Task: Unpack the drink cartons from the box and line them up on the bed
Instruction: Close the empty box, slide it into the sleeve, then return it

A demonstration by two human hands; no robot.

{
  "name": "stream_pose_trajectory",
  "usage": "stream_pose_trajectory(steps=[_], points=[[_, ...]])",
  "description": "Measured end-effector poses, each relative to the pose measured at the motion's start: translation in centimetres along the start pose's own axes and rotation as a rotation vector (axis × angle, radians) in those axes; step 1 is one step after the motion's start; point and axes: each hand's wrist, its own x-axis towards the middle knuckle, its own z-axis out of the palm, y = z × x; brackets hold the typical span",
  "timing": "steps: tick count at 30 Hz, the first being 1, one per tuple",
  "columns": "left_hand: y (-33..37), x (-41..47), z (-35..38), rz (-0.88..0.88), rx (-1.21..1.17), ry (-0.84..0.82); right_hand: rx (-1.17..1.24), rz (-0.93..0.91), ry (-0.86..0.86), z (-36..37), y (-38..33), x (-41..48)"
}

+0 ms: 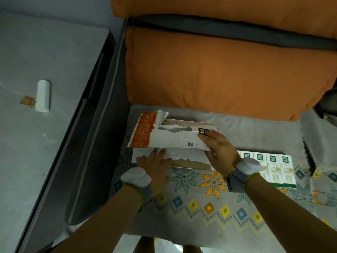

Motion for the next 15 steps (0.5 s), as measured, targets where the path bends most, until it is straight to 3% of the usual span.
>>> stream_pose_trajectory(steps=[11, 15], points=[[0.3, -0.2, -0.7, 0.025, -0.033, -0.052, -0.106, -0.020, -0.008, 1.3, 1.0, 0.2], [0.5, -0.1, -1.0, 0.057, -0.044, 0.006, -0.210, -0.015, -0.215, 2.5, 2.0, -0.2]])
